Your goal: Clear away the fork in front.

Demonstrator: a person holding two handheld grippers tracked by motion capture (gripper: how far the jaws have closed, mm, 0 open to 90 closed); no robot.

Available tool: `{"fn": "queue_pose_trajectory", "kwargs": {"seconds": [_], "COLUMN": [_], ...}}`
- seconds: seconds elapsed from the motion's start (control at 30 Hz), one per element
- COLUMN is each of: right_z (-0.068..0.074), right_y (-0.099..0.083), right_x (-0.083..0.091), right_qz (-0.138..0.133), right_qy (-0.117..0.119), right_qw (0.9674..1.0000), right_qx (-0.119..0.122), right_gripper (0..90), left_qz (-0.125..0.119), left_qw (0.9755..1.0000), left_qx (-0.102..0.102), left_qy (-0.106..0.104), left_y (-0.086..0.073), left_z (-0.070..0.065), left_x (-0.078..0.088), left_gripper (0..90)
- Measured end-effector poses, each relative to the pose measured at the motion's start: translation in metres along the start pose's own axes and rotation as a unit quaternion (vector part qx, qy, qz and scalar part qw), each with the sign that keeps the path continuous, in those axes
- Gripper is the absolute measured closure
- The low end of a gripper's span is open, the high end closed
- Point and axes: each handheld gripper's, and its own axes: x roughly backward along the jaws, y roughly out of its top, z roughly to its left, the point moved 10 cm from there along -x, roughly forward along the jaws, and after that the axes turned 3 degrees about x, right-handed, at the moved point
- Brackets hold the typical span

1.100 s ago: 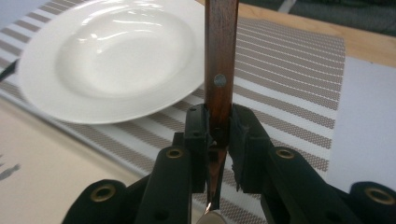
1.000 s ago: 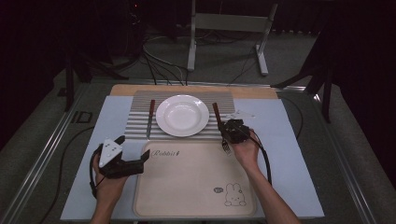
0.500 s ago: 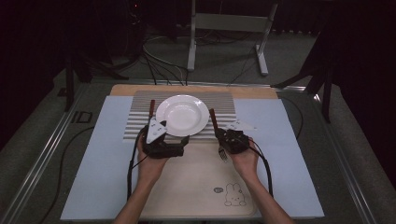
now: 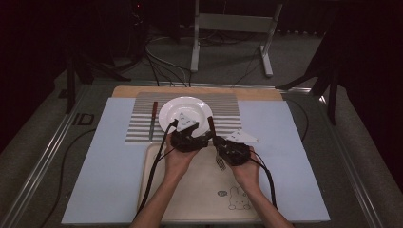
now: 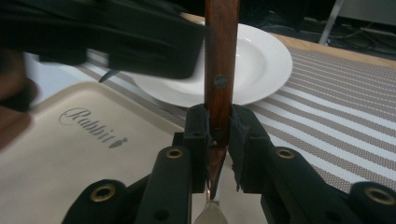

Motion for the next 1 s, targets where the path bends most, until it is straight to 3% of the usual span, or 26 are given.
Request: {"fn": "queue_pose_trajectory", "kwargs": {"seconds": [0.07, 0.17, 0.2, 0.23, 0.27, 0.3, 0.4, 0.57, 0.83, 1.0], "right_z": [0.003, 0.006, 0.006, 0.006, 0.007, 0.009, 0.008, 0.001, -0.017, -0.016], "right_y": [0.0, 0.0, 0.0, 0.002, 0.003, 0.003, -0.001, -0.014, -0.017, -0.015], "right_x": [0.001, 0.003, 0.004, 0.006, 0.008, 0.008, 0.01, 0.017, 0.029, 0.028], "right_qz": [0.0, -0.002, -0.004, -0.01, -0.01, -0.003, 0.001, 0.014, -0.002, -0.006], "right_qy": [0.003, 0.006, 0.006, 0.001, 0.008, 0.02, 0.015, 0.014, 0.014, 0.02], "right_qw": [1.0, 0.9999, 0.9999, 0.9999, 0.9998, 0.9996, 0.9993, 0.9991, 0.9996, 0.9994], "right_qx": [0.006, 0.011, 0.013, 0.011, 0.014, 0.018, 0.034, 0.039, 0.023, 0.028], "right_gripper": [78.4, 78.6, 90.0, 90.0, 90.0, 87.7, 79.0, 69.5, 50.6, 44.6], "left_qz": [0.004, 0.004, 0.01, 0.01, 0.009, 0.008, 0.006, -0.002, -0.012, -0.015], "left_qw": [0.9998, 0.9995, 0.9996, 0.9996, 0.9983, 0.9979, 0.9974, 0.9965, 0.9952, 0.9949], "left_qx": [0.005, 0.016, 0.019, 0.019, 0.037, 0.041, 0.04, 0.038, 0.034, 0.028], "left_qy": [-0.02, -0.028, -0.019, -0.019, -0.045, -0.049, -0.06, -0.074, -0.091, -0.096], "left_y": [-0.001, -0.002, -0.003, -0.003, -0.003, -0.003, -0.002, 0.0, 0.002, 0.002], "left_z": [-0.005, -0.008, -0.006, -0.006, -0.008, -0.008, -0.011, -0.014, -0.02, -0.023], "left_x": [-0.004, -0.007, -0.008, -0.008, -0.008, -0.008, -0.007, -0.005, -0.002, 0.001], "left_gripper": [52.0, 66.9, 69.5, 74.6, 77.1, 77.8, 79.0, 80.2, 81.5, 81.8]}}
